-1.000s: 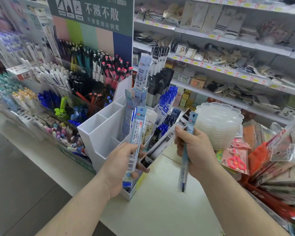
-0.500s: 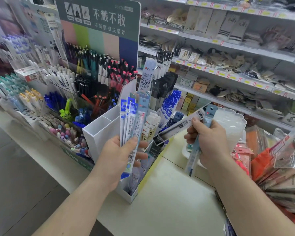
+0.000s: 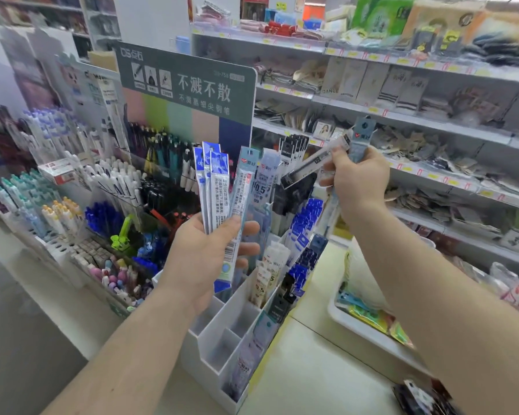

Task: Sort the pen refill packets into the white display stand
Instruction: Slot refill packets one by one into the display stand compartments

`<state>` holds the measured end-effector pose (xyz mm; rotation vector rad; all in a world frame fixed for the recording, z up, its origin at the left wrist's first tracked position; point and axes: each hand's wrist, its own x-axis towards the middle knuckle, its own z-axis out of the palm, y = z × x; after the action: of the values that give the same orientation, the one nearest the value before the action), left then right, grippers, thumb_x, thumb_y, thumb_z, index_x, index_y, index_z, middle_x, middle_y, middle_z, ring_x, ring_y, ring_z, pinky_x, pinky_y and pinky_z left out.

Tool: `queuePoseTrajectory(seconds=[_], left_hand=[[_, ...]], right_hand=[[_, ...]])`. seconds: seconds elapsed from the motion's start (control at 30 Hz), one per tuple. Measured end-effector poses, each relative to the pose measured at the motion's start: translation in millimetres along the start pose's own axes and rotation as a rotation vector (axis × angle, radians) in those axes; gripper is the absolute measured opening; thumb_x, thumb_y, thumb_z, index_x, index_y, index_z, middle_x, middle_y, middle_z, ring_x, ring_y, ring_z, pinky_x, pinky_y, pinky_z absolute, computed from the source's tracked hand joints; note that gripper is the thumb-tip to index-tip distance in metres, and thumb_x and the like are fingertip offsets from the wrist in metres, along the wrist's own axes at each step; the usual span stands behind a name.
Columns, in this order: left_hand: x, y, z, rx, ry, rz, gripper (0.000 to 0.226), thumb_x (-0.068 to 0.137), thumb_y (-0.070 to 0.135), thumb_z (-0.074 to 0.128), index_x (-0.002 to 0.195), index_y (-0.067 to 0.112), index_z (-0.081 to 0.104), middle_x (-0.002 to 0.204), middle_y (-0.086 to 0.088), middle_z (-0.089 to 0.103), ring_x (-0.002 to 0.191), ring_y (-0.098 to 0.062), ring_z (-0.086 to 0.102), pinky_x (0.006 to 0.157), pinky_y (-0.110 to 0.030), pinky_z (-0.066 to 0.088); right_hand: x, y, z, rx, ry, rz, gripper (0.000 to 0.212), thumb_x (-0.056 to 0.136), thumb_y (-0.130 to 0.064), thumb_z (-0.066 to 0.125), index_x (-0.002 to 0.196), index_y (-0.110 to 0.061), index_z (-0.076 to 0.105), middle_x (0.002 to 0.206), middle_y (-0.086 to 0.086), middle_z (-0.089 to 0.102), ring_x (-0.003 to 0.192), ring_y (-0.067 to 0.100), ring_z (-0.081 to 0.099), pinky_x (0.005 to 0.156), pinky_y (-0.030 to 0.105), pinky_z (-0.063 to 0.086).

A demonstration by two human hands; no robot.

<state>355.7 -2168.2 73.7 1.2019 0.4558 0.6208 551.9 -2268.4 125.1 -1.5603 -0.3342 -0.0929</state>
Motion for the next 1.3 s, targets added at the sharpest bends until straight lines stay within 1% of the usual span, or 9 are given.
queuePoseTrajectory(seconds=[0.2, 0.4, 0.57, 0.67, 0.8, 0.93, 1.03, 1.17, 1.3], left_hand=[[13.3, 0.2, -6.4, -0.035, -0.018, -0.015, 0.015, 0.099, 0.016, 0.055, 0.111, 0.023, 0.06, 0.09, -0.007, 0.077, 0.06, -0.015, 0.068, 0.048, -0.023, 0.053], [18.4, -1.8, -9.7, -0.035, -0.043, -0.032, 0.018, 0.099, 0.016, 0.054, 0.112, 0.027, 0.06, 0.092, -0.006, 0.077, 0.062, -0.016, 0.069, 0.049, -0.023, 0.053], [16.2, -2.8, -9.3, -0.028, -0.083, -0.061, 0.02, 0.099, 0.017, 0.054, 0.116, 0.027, 0.06, 0.093, -0.005, 0.077, 0.066, -0.017, 0.07, 0.052, -0.024, 0.054], [12.3, -3.3, -7.3, -0.041, -0.105, -0.077, 0.02, 0.1, 0.016, 0.053, 0.115, 0.027, 0.06, 0.091, -0.005, 0.077, 0.065, -0.016, 0.07, 0.052, -0.024, 0.055], [3.1, -6.7, -0.9, -0.095, -0.146, -0.105, 0.02, 0.099, 0.013, 0.052, 0.113, 0.025, 0.06, 0.088, -0.006, 0.077, 0.063, -0.017, 0.069, 0.049, -0.023, 0.054], [-6.2, -15.5, 9.3, -0.151, -0.169, -0.177, 0.017, 0.097, 0.01, 0.055, 0.11, 0.017, 0.063, 0.077, -0.004, 0.072, 0.059, -0.015, 0.064, 0.046, -0.023, 0.051], [-12.8, -24.2, 15.5, -0.141, -0.189, -0.229, 0.02, 0.096, 0.011, 0.057, 0.114, 0.013, 0.064, 0.07, -0.003, 0.068, 0.054, -0.014, 0.06, 0.046, -0.024, 0.051], [-22.3, -36.0, 21.7, -0.075, -0.209, -0.251, 0.018, 0.096, 0.011, 0.057, 0.113, 0.012, 0.063, 0.07, -0.005, 0.066, 0.05, -0.014, 0.058, 0.047, -0.026, 0.05], [-32.6, -43.6, 27.2, 0.019, -0.284, -0.298, 0.013, 0.097, 0.016, 0.057, 0.108, 0.014, 0.064, 0.072, 0.001, 0.069, 0.055, -0.014, 0.061, 0.053, -0.029, 0.05]], right_hand=[[36.0, 11.1, 35.6, -0.193, 0.05, -0.024, 0.019, 0.097, -0.026, 0.06, 0.078, -0.023, 0.06, 0.08, 0.005, 0.073, 0.058, 0.022, 0.066, 0.052, 0.031, 0.055], [46.8, 32.5, 56.2, -0.476, -0.277, 0.117, 0.01, 0.094, -0.02, 0.066, 0.098, -0.011, 0.066, 0.074, 0.004, 0.065, 0.043, 0.012, 0.054, 0.051, 0.027, 0.051], [45.5, 35.1, 63.7, -0.74, -0.456, 0.133, 0.054, 0.093, -0.026, 0.071, 0.139, -0.007, 0.052, 0.07, 0.002, 0.059, 0.05, 0.014, 0.052, 0.047, 0.025, 0.044], [43.2, 27.0, 60.7, -0.785, -0.441, 0.111, 0.05, 0.089, -0.03, 0.075, 0.127, -0.002, 0.06, 0.072, 0.003, 0.059, 0.051, 0.014, 0.053, 0.048, 0.026, 0.046], [25.2, 20.0, 41.8, -0.464, -0.276, 0.089, 0.023, 0.091, -0.025, 0.071, 0.089, -0.003, 0.064, 0.071, 0.006, 0.057, 0.046, 0.011, 0.051, 0.048, 0.029, 0.051], [-26.5, 11.4, 15.8, 0.015, -0.375, 0.321, 0.008, 0.096, -0.018, 0.065, 0.098, -0.01, 0.064, 0.061, -0.002, 0.059, 0.046, 0.008, 0.049, 0.045, 0.023, 0.043], [-61.7, 19.7, -2.4, 0.229, -0.526, 0.505, 0.018, 0.099, -0.024, 0.057, 0.097, -0.006, 0.061, 0.061, -0.003, 0.056, 0.048, 0.008, 0.045, 0.042, 0.018, 0.034], [-90.3, 31.9, -20.0, 0.235, -0.632, 0.537, 0.036, 0.088, -0.044, 0.063, 0.093, -0.009, 0.061, 0.076, 0.01, 0.056, 0.059, 0.019, 0.05, 0.053, 0.022, 0.039], [-105.4, 36.1, -28.7, 0.187, -0.598, 0.436, 0.039, 0.081, -0.028, 0.067, 0.108, 0.0, 0.063, 0.087, 0.017, 0.065, 0.07, 0.028, 0.053, 0.06, 0.033, 0.04]])
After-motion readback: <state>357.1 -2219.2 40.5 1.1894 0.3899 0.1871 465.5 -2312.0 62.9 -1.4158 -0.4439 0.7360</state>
